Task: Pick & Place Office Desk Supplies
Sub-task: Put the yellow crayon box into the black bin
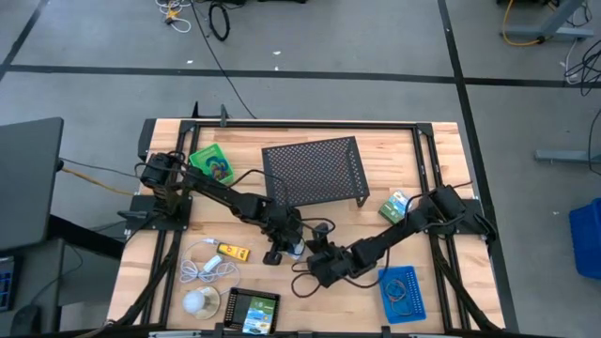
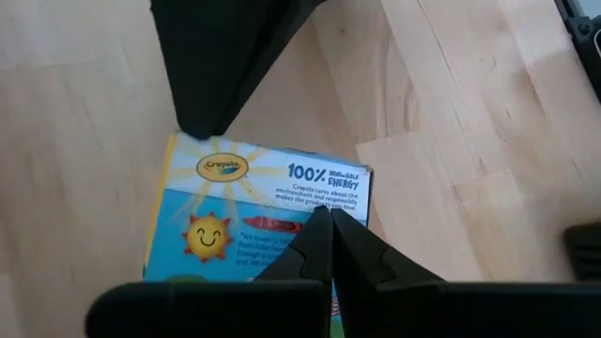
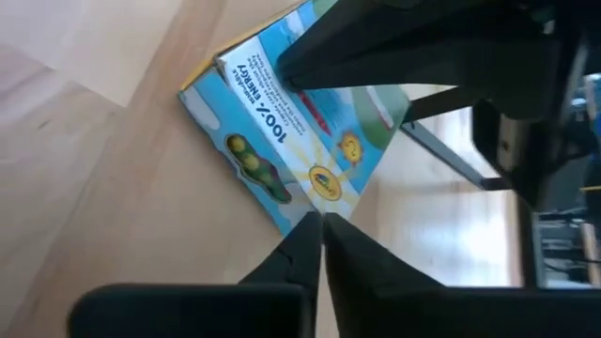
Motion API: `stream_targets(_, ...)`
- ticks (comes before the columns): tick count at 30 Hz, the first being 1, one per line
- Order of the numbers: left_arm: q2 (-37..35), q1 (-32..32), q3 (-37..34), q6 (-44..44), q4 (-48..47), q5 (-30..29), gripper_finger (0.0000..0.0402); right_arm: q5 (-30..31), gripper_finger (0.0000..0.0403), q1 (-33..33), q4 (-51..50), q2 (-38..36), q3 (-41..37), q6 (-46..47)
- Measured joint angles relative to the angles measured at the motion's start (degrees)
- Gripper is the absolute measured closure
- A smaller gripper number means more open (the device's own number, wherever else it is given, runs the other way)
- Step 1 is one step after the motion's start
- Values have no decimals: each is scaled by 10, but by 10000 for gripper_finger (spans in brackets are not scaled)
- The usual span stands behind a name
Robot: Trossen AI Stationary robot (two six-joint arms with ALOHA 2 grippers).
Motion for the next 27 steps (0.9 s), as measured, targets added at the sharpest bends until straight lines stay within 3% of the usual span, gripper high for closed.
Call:
stream_targets(7, 0, 3, 0, -2, -1, 7, 400, -109, 316, 11, 8, 2, 0, 80)
stream_targets(11, 0, -2, 0, -6, -1, 6, 400, -92, 286, 19, 14, 1, -1, 170)
stream_targets(21, 0, -8, 0, -1, 1, -1, 400, -34, 215, 39, 14, 1, -2, 213)
stream_targets(27, 0, -8, 0, 4, 2, -4, 400, -19, 209, 57, 26, 2, -2, 235)
